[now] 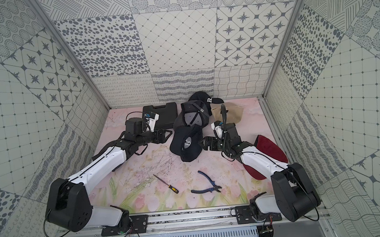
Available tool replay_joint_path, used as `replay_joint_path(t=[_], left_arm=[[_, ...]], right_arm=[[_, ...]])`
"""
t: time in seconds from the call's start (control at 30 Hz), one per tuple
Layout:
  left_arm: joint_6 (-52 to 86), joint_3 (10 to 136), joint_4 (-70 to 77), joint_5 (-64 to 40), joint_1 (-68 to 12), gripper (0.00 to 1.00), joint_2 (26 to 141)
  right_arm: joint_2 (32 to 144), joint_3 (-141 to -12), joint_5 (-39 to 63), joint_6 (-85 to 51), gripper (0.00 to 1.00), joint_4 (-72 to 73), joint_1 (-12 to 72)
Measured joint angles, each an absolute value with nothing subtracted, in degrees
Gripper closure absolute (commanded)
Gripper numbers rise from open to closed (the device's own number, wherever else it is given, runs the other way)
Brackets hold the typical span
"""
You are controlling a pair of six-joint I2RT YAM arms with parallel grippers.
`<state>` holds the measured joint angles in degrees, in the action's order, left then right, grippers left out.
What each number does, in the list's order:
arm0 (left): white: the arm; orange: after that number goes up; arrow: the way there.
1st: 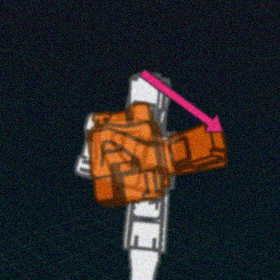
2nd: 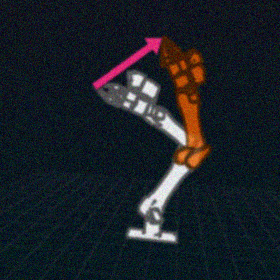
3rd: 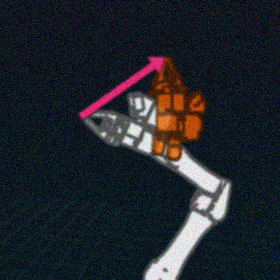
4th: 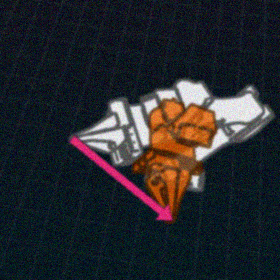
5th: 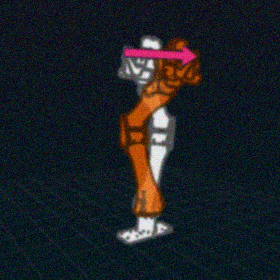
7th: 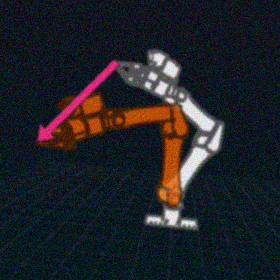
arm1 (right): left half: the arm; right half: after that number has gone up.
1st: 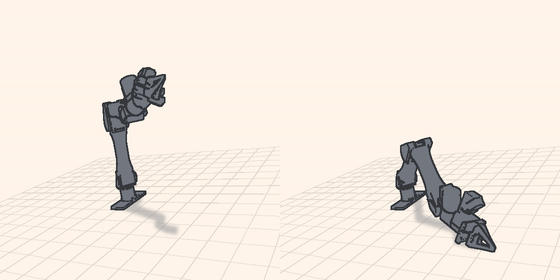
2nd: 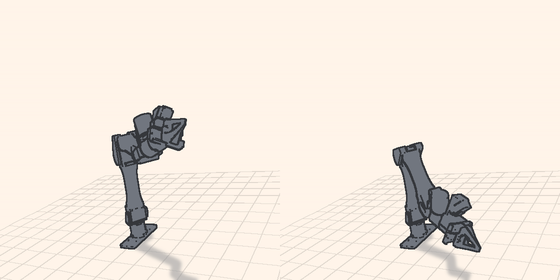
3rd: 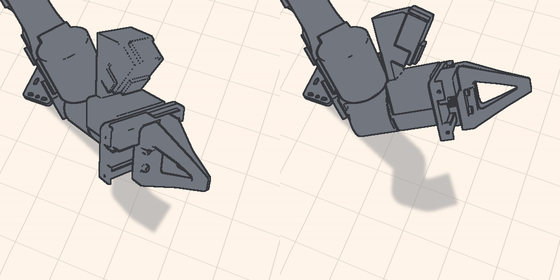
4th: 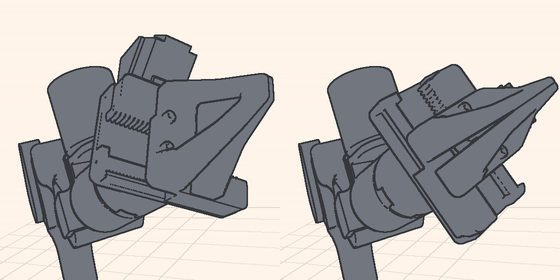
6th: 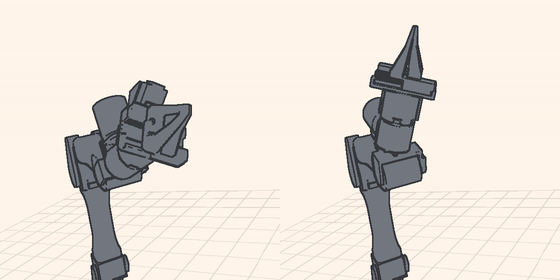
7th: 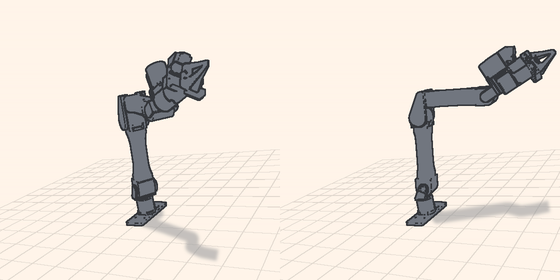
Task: Open the adjustable buckle of the baseball cap
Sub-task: Pick up the baseball cap from the center of the board.
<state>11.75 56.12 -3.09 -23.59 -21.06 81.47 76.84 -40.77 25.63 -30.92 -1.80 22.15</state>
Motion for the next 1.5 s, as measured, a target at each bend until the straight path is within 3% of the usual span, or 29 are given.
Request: replay_joint_path(t=[0.33, 0.47, 0.57, 0.67, 0.87, 0.97, 1.2, 1.4, 1.5], left_arm=[[11.49, 55.59, -2.79, -23.62, -22.79, 0.20, 82.43], [11.25, 55.07, -2.76, -23.64, -23.33, 0.20, 82.65], [10.76, 54.85, -2.76, -23.62, -23.57, 0.22, 82.87], [9.74, 54.59, -2.76, -23.66, -23.77, 0.30, 83.13], [8.34, 54.08, -2.79, -24.08, -24.29, 0.29, 83.26], [7.64, 54.08, -2.79, -24.84, -24.38, 0.29, 83.55], [6.17, 54.11, -2.81, -25.91, -24.75, 0.27, 83.94], [5.04, 54.52, -2.83, -26.28, -24.86, 0.25, 84.18], [4.40, 55.37, -2.90, -26.46, -24.91, 0.20, 84.77]], right_arm=[[76.84, -40.82, 21.78, -31.20, 0.10, -3.84, 24.21], [77.08, -41.12, 21.08, -32.23, 0.29, -4.23, 24.93], [78.15, -41.58, 21.02, -33.47, 0.30, -3.77, 25.06], [80.25, -41.60, 20.91, -35.42, 0.30, -2.90, 25.06], [84.79, -41.60, 20.67, -39.70, 0.31, -0.86, 25.06], [87.24, -41.60, 20.84, -41.21, 0.36, 0.91, 25.06], [93.03, -41.80, 21.91, -43.24, 0.55, 5.19, 25.06], [96.31, -43.42, 22.94, -42.37, 0.94, 7.49, 25.06], [95.92, -44.45, 22.59, -40.56, 1.00, 6.33, 25.06]])
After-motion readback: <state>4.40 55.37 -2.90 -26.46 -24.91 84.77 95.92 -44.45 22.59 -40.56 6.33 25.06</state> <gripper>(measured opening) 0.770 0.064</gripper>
